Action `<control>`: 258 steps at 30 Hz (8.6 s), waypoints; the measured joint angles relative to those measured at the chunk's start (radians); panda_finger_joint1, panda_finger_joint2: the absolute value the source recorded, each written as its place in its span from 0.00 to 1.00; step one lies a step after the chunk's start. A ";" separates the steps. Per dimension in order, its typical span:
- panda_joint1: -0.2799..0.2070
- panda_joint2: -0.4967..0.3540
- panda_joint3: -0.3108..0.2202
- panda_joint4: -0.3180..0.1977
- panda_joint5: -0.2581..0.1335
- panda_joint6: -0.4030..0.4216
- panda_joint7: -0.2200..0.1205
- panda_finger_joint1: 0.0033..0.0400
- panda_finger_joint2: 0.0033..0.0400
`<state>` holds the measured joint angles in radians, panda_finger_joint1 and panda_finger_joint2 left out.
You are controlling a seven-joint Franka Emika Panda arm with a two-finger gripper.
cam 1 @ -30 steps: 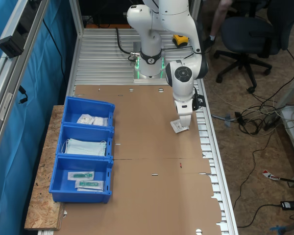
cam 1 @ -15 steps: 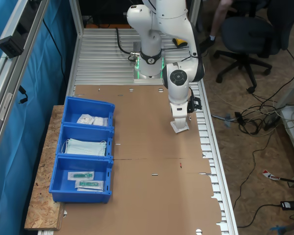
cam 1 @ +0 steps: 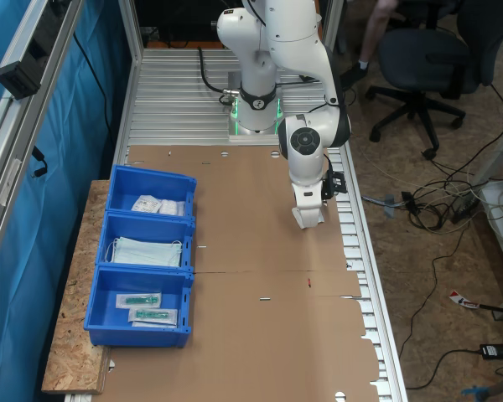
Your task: Pick and place sorting task of medical equipment.
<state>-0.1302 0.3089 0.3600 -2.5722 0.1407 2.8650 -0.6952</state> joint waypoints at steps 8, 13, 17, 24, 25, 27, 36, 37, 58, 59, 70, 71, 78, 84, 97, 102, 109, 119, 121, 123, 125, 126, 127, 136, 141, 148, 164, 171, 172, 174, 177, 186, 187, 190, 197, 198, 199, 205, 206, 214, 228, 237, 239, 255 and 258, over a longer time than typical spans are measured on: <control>0.000 0.012 0.008 0.021 0.000 0.000 -0.008 1.00 1.00; 0.001 0.015 0.012 0.024 0.000 0.000 -0.010 1.00 1.00; 0.001 0.018 0.013 0.024 0.000 0.000 -0.011 1.00 1.00; 0.001 0.026 0.013 0.024 0.000 0.000 -0.011 1.00 1.00; 0.001 0.026 0.013 0.024 0.000 0.000 -0.011 1.00 1.00; 0.001 0.028 0.013 0.024 0.000 0.000 -0.011 1.00 1.00; 0.001 0.031 0.004 0.022 0.000 0.000 -0.019 1.00 1.00; 0.001 0.031 0.002 0.022 0.000 0.000 -0.021 1.00 1.00; 0.002 0.034 -0.026 0.019 0.000 0.000 -0.058 1.00 1.00; 0.002 0.034 -0.026 0.019 0.000 0.000 -0.060 1.00 1.00; 0.015 0.034 -0.026 0.019 0.000 0.000 -0.068 1.00 1.00; 0.017 0.034 -0.026 0.019 0.000 0.000 -0.068 1.00 1.00; 0.020 0.034 -0.026 0.019 0.000 0.000 -0.070 1.00 1.00; 0.021 0.034 -0.026 0.019 0.000 0.000 -0.070 1.00 1.00; 0.021 0.034 -0.026 0.019 0.000 0.000 -0.070 1.00 1.00; 0.021 0.034 -0.026 0.019 0.000 0.000 -0.070 1.00 1.00; 0.021 0.034 -0.026 0.019 0.000 0.000 -0.070 1.00 1.00; 0.021 0.034 -0.026 0.019 0.000 0.000 -0.070 0.60 0.60; 0.021 0.034 -0.026 0.019 0.000 0.000 -0.070 0.60 0.60; 0.021 0.034 -0.026 0.019 0.000 0.000 -0.070 0.34 0.34; 0.021 0.034 -0.026 0.019 0.000 0.002 -0.070 0.34 0.34; 0.021 0.034 -0.026 0.019 0.000 0.003 -0.070 0.34 0.34; 0.021 0.033 -0.026 0.019 0.000 0.003 -0.070 0.10 0.10; 0.021 0.020 -0.026 0.019 0.000 0.004 -0.070 0.09 0.09; 0.021 -0.019 -0.026 0.014 0.000 0.004 -0.070 0.09 0.09; 0.021 -0.103 -0.026 -0.003 0.000 0.002 -0.070 0.09 0.09; 0.011 -0.431 -0.089 -0.059 0.000 -0.125 -0.070 0.09 0.09; -0.022 -0.565 -0.121 -0.061 0.000 -0.253 -0.070 0.09 0.09; -0.030 -0.581 -0.125 -0.061 0.000 -0.271 -0.070 0.09 0.09; -0.050 -0.610 -0.133 -0.061 0.000 -0.305 -0.070 0.09 0.09; -0.086 -0.642 -0.145 -0.059 0.000 -0.350 -0.071 0.09 0.09; -0.256 -0.673 -0.169 -0.038 -0.015 -0.450 -0.114 0.09 0.09; -0.275 -0.673 -0.171 -0.036 -0.019 -0.458 -0.120 0.09 0.09; -0.333 -0.673 -0.175 -0.028 -0.027 -0.477 -0.132 0.09 0.09; -0.434 -0.672 -0.184 -0.011 -0.038 -0.503 -0.152 0.09 0.09; -0.448 -0.671 -0.185 -0.007 -0.040 -0.507 -0.155 0.09 0.09; -0.460 -0.670 -0.186 -0.004 -0.041 -0.511 -0.156 0.09 0.09; -0.515 -0.653 -0.192 0.022 -0.045 -0.525 -0.159 0.09 0.09; -0.521 -0.648 -0.193 0.028 -0.046 -0.527 -0.159 0.09 0.09; -0.554 -0.584 -0.196 0.085 -0.052 -0.539 -0.158 0.09 0.09; -0.572 -0.467 -0.247 0.150 -0.056 -0.554 -0.153 0.09 0.09; -0.580 -0.441 -0.270 0.163 -0.057 -0.556 -0.148 0.09 0.09; -0.581 -0.439 -0.273 0.166 -0.057 -0.556 -0.146 0.09 0.09; -0.581 -0.424 -0.278 0.180 -0.057 -0.556 -0.141 0.09 0.09; -0.581 -0.417 -0.280 0.183 -0.057 -0.556 -0.141 0.09 0.09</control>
<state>-0.7116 -0.1079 0.0802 -2.3887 0.0833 2.3088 -0.8363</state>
